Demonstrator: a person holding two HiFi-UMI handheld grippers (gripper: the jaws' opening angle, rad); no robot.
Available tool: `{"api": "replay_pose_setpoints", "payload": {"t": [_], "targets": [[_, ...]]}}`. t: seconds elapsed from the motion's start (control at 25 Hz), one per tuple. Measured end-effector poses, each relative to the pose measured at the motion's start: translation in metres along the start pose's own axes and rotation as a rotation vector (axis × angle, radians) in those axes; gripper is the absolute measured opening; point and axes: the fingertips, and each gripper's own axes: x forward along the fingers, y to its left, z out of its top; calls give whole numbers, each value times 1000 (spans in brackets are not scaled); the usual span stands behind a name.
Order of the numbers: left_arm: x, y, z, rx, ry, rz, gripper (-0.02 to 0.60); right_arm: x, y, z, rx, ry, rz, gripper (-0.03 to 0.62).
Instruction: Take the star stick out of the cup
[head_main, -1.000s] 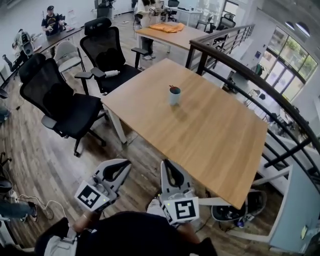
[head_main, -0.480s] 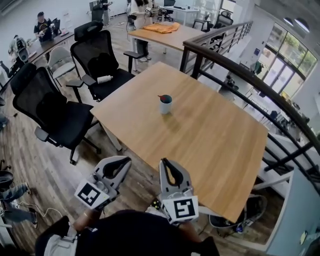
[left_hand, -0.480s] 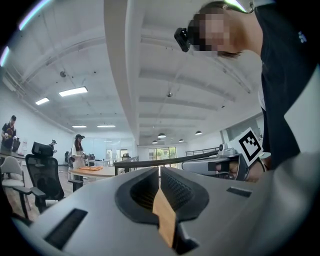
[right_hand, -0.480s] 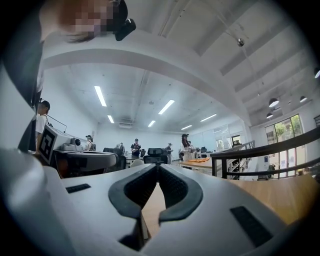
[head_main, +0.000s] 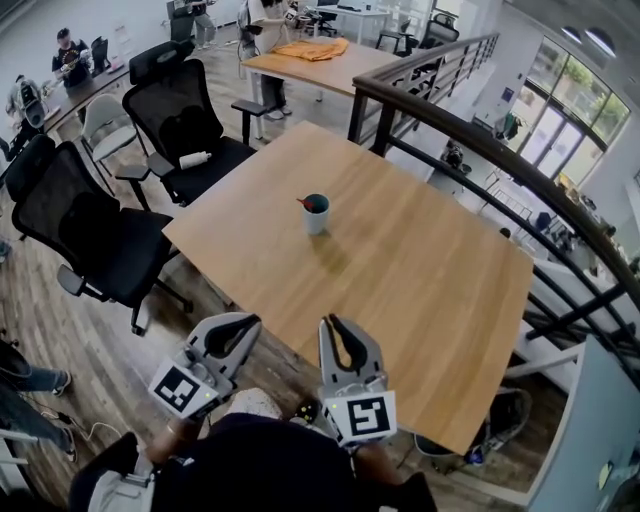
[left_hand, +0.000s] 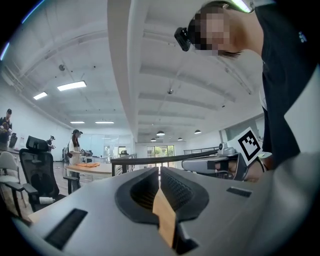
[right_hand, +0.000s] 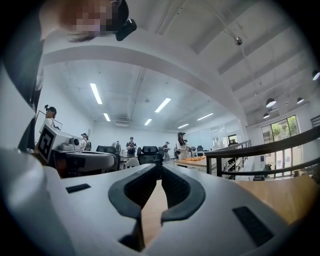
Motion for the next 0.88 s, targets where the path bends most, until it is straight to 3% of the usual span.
{"api": "replay_pose_setpoints", "payload": {"t": [0.24, 0.48, 0.88], "targets": [[31, 37, -13, -25, 14, -19, 23, 36, -24, -9, 8, 16, -45, 26], [80, 75, -15, -21, 0, -116, 23, 76, -59, -15, -3, 24, -138, 26], [140, 173, -29, -25, 9, -190, 23, 161, -95, -30, 3, 43, -268, 28]]}}
